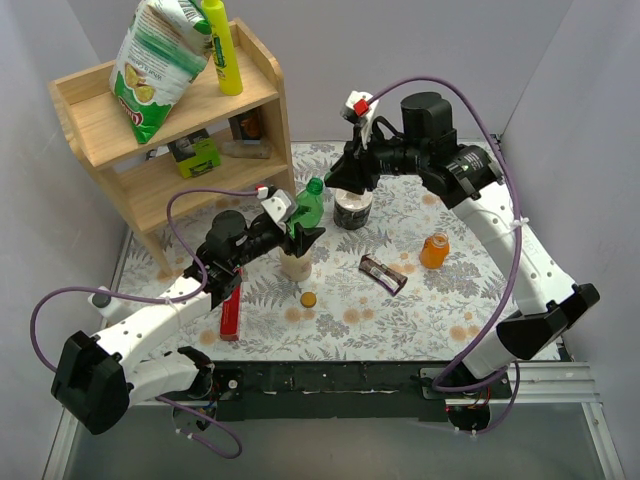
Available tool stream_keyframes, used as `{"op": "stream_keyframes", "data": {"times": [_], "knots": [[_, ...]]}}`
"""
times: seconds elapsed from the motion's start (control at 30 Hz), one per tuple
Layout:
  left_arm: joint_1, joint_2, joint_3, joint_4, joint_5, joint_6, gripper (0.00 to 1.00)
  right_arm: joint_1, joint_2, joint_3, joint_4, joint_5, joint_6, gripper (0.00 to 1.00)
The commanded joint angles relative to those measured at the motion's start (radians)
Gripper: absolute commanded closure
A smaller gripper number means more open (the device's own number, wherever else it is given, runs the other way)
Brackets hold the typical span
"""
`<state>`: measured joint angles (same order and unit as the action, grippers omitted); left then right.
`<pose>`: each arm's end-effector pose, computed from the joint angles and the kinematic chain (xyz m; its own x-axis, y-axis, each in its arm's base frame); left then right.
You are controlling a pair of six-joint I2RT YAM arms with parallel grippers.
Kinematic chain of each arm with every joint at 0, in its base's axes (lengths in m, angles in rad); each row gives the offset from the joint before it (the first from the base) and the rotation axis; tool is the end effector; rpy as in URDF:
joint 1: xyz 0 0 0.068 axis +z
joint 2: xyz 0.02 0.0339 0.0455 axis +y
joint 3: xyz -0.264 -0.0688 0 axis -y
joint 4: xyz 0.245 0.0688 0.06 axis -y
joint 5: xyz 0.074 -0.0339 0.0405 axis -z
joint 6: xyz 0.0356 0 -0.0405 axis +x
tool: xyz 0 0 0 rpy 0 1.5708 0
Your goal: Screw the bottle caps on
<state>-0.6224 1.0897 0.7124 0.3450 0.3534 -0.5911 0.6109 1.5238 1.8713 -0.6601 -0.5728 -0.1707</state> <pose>0.2000 -0.1587 0.3096 -0.4832 -0.2968 -0.8237 0.6729 0.4760 -0.5663 0.2481 0.1973 0.4851 -0.0946 -0.2405 -0.9660 -0.9341 0.3569 0.0026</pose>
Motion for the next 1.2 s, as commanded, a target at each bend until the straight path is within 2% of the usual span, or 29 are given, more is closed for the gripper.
{"op": "stream_keyframes", "data": {"times": [0.0,0.07,0.13,0.17,0.2,0.23,0.3,0.33,0.37,0.5,0.7,1.1,1.17], "knots": [[-0.002,-0.008,0.059,0.003,0.009,0.031,1.0,0.004,0.002,0.024,0.031,0.01,-0.007,0.99],[-0.002,-0.016,0.067,-0.018,-0.06,0.034,1.0,-0.014,-0.016,-0.003,-0.013,0.03,-0.082,0.99],[0.006,-0.031,0.087,-0.067,-0.108,0.034,1.0,-0.031,-0.12,-0.201,0.005,0.044,-0.137,0.99],[0.012,-0.039,0.093,-0.078,-0.123,0.034,1.0,-0.034,-0.169,-0.297,0.028,0.03,-0.22,0.99],[0.018,-0.043,0.099,-0.109,-0.137,0.034,1.0,-0.034,-0.276,-0.392,0.095,0.025,-0.254,0.99],[0.026,-0.051,0.122,-0.127,-0.133,0.036,1.0,-0.034,-0.327,-0.598,0.131,0.022,-0.292,0.99],[0.033,-0.051,0.148,-0.182,-0.091,0.04,1.0,-0.033,-0.437,-0.766,0.23,0.014,-0.375,0.99],[0.033,-0.048,0.165,-0.199,-0.076,0.043,1.0,-0.033,-0.453,-0.878,0.253,0.014,-0.397,0.99],[0.033,-0.047,0.195,-0.219,-0.064,0.043,1.0,-0.033,-0.459,-0.923,0.263,0.01,-0.418,0.99],[0.032,-0.031,0.269,-0.311,-0.034,0.047,1.0,-0.031,-0.374,-1.032,0.281,-0.018,-0.536,0.99],[0.038,-0.03,0.309,-0.365,-0.053,0.093,1.0,-0.028,-0.228,-1.132,0.375,-0.018,-0.618,0.99],[0.052,-0.022,0.292,-0.357,-0.037,0.097,1.0,-0.005,-0.067,-1.196,0.375,0.047,-0.736,0.99],[0.052,-0.022,0.291,-0.362,-0.036,0.096,1.0,-0.005,-0.071,-1.218,0.376,0.063,-0.753,0.91]]}}
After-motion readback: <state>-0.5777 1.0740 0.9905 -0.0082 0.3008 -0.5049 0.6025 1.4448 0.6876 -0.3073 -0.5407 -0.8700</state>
